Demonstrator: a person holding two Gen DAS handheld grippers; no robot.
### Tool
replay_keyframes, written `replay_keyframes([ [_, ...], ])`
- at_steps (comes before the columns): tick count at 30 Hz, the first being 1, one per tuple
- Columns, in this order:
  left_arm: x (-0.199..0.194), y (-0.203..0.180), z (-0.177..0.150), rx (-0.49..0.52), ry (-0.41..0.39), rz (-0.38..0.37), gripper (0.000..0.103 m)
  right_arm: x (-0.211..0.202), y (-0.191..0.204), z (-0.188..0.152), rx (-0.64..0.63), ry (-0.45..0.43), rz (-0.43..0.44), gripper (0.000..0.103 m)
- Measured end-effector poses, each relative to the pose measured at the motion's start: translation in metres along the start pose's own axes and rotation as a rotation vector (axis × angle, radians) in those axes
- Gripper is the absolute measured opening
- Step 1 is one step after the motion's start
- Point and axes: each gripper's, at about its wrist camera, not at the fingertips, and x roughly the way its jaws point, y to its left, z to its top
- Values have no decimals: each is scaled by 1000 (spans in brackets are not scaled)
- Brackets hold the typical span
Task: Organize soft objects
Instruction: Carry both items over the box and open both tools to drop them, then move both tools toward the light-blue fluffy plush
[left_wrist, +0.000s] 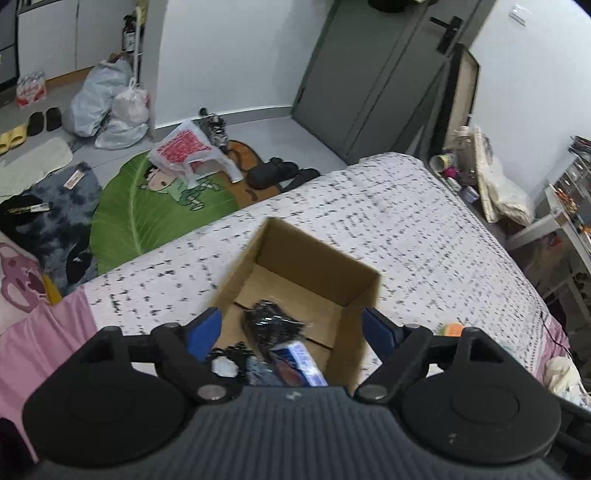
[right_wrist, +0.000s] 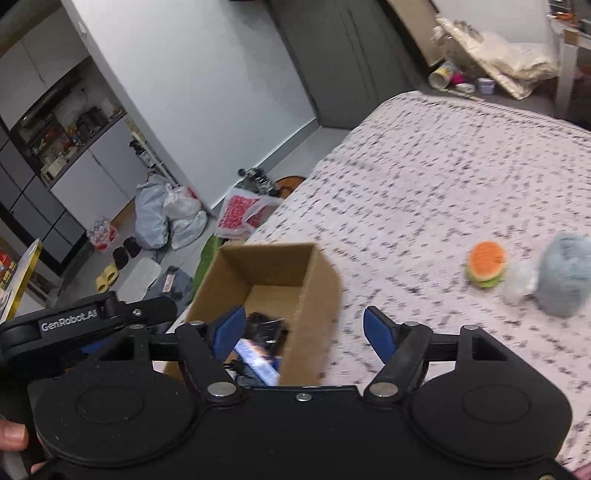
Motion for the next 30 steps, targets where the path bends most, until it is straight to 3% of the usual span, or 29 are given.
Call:
replay_keyframes([
  [10,-3,-51,-15,46,-4,-30,84,-46,-66,14,88,-89,-55,91],
  [16,-5,-75,-20,56,-18,-25,90,-63,-102,16,151,-117,-73,95],
  [30,7,-138,-38,121,0,-77,90,-79,-181,18,344,-185,-81,101],
])
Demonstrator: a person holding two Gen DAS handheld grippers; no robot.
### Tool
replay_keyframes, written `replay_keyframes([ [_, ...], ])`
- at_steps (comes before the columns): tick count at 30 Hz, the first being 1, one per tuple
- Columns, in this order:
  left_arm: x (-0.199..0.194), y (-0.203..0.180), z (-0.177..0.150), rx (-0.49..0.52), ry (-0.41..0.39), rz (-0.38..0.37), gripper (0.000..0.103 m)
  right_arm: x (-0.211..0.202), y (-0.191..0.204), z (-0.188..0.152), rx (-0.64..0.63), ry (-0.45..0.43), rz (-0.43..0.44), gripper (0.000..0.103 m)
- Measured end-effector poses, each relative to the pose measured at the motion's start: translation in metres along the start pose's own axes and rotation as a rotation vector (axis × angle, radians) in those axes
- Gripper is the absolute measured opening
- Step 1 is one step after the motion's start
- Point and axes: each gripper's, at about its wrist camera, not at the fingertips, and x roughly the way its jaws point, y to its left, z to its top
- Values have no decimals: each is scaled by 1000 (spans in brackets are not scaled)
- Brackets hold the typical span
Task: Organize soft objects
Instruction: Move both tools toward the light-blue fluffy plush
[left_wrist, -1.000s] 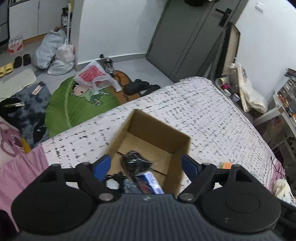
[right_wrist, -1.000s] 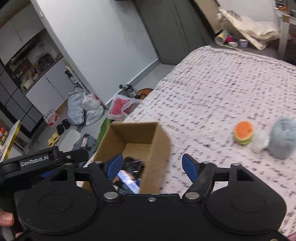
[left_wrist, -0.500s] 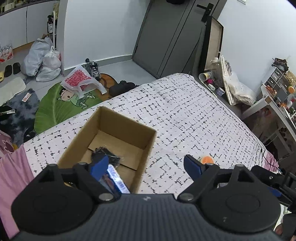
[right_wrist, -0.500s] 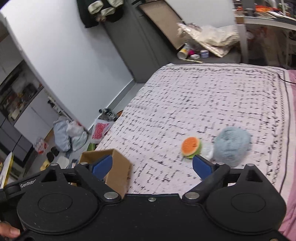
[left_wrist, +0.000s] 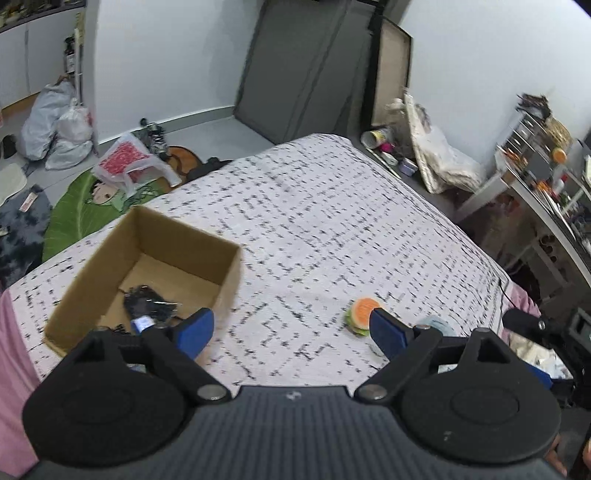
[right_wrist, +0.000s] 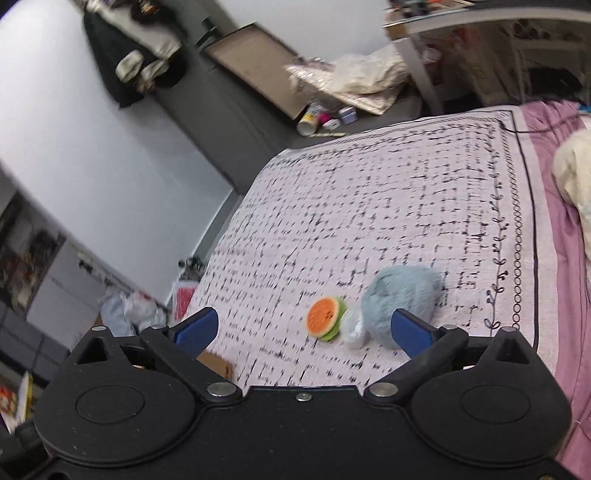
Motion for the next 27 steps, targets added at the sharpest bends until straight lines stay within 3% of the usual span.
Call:
replay_keyframes([
  [5,16,-25,-2,25,16,-36,90,5,-40,-2,112,-44,-15,100],
  [11,45,-52,-3,45,47,-52,90,15,-67,0,123,-39,-28,96],
  [21,83,-90,-5,92,80,-94,87,46,-94,-2,188,31,-7,73],
  [27,114,-109,-5,115,117,-107,76,60,-104,0,247,43,4,60],
])
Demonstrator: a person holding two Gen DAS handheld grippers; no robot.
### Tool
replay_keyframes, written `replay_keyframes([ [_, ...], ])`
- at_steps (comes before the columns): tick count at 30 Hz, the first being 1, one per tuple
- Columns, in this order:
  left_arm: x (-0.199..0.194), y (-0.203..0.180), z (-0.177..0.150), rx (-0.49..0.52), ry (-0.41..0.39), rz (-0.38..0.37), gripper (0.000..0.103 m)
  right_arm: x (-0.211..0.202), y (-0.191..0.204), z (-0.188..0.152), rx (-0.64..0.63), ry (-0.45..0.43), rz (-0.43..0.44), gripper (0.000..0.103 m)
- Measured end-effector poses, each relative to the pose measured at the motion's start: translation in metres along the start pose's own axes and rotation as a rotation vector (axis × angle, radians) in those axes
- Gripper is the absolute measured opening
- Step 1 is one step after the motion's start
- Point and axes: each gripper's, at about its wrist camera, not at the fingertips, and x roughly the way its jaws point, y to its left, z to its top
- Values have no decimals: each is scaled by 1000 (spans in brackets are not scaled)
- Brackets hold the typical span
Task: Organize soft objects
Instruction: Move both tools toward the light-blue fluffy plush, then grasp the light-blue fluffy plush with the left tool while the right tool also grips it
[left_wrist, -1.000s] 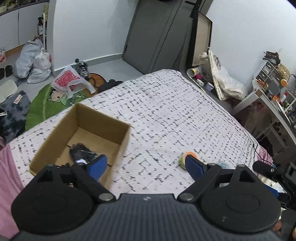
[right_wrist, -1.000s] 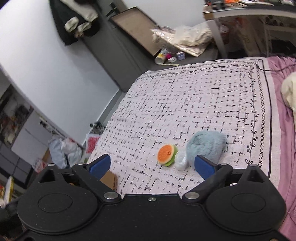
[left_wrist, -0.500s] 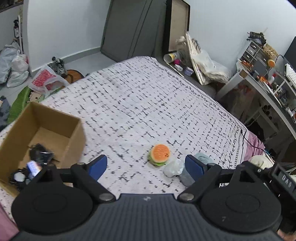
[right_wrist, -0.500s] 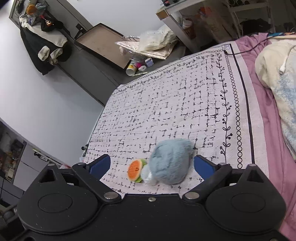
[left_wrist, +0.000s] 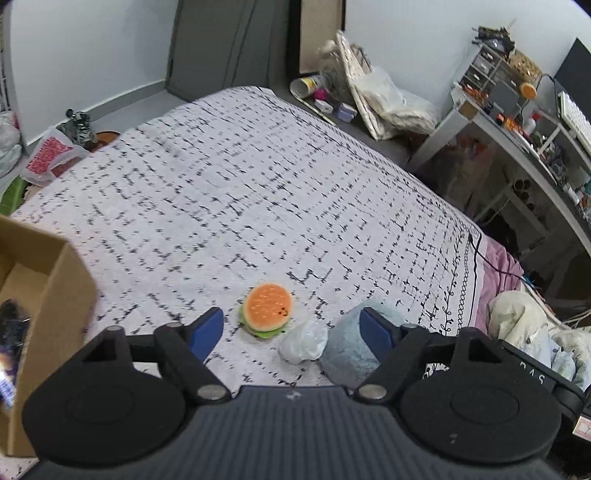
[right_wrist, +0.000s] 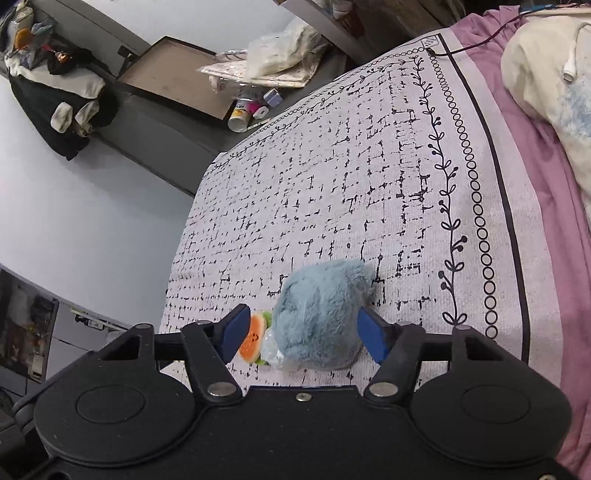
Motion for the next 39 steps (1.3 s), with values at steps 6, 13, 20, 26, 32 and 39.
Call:
replay_keyframes([
  [6,32,-18,5,30,44,-31,58,15,-6,6,34,13,12,48],
  [13,69,-32,7,43,111,-60,40,39,-13,4,67,66,16,41],
  [20,92,-44,5,55,155,-78,30,53,-16,0,71,80,3,27],
  [26,99,-54,1,103,156,-65,30,48,-22,0,85,61,24,21],
  [32,103,-51,-3,117,172,-61,27,44,-25,-6,61,47,5,21],
  [39,94,-56,-12,174,140,-59,17,33,-24,-10,47,27,5,19],
])
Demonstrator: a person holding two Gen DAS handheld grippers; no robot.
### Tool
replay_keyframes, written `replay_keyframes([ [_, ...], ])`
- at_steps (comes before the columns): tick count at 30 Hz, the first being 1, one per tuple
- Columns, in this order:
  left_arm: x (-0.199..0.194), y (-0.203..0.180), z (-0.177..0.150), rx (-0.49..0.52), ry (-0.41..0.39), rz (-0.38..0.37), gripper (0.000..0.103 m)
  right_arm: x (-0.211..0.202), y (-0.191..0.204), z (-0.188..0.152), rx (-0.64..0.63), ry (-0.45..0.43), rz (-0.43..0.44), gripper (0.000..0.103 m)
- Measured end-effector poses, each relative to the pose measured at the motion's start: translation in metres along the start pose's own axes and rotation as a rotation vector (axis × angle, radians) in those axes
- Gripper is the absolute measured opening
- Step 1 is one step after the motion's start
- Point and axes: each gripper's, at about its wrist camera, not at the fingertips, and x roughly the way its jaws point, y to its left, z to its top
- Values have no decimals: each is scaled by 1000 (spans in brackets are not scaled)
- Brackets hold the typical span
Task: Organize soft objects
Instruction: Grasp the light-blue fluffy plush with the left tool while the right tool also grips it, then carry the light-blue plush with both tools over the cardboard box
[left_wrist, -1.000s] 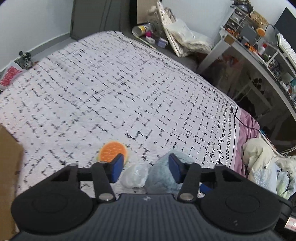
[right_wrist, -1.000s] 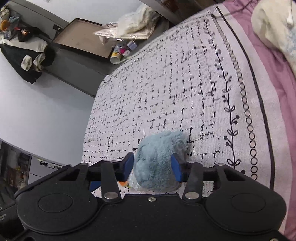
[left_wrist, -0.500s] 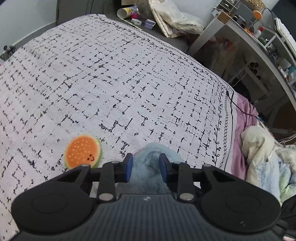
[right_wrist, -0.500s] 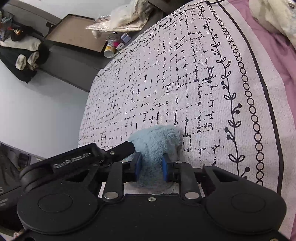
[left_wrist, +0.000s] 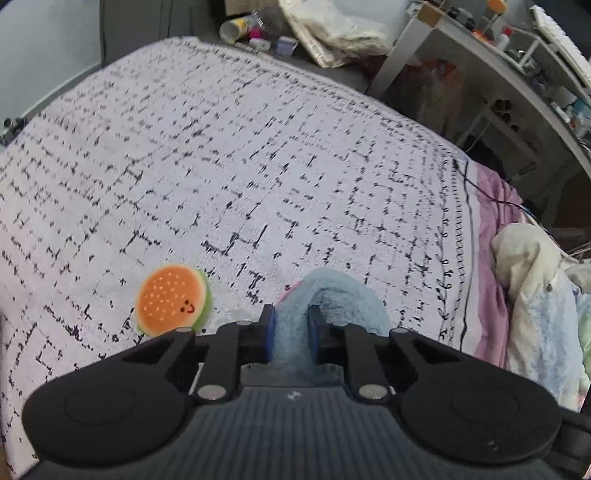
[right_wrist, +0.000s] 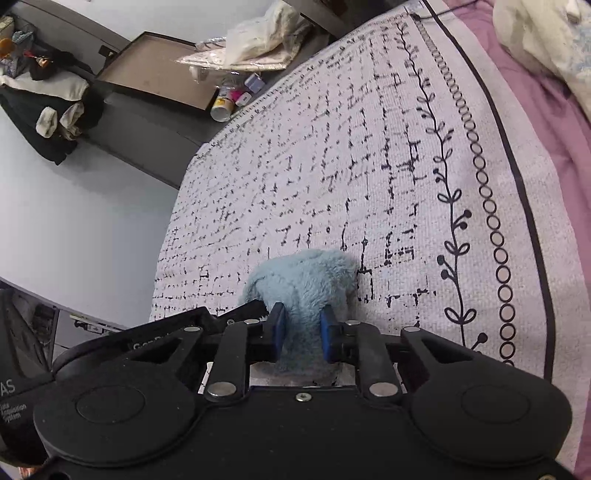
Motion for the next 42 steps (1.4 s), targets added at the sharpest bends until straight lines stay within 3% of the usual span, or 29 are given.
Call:
replay_keyframes([
  [9,-43,-1,8,-4,-45,-31,16,-31,13,3,-40,-34,94,19],
  [18,-90,32,11,-41,-92,-32,15,-33,50,-4,-108,-1,199,19],
  [31,-142,96,-10,-107,-137,11,15,-29,114,-49,-285,47,240,19],
  [42,-191,155,-28,-162,-179,1,15,-30,161,-90,-388,60,327,19],
])
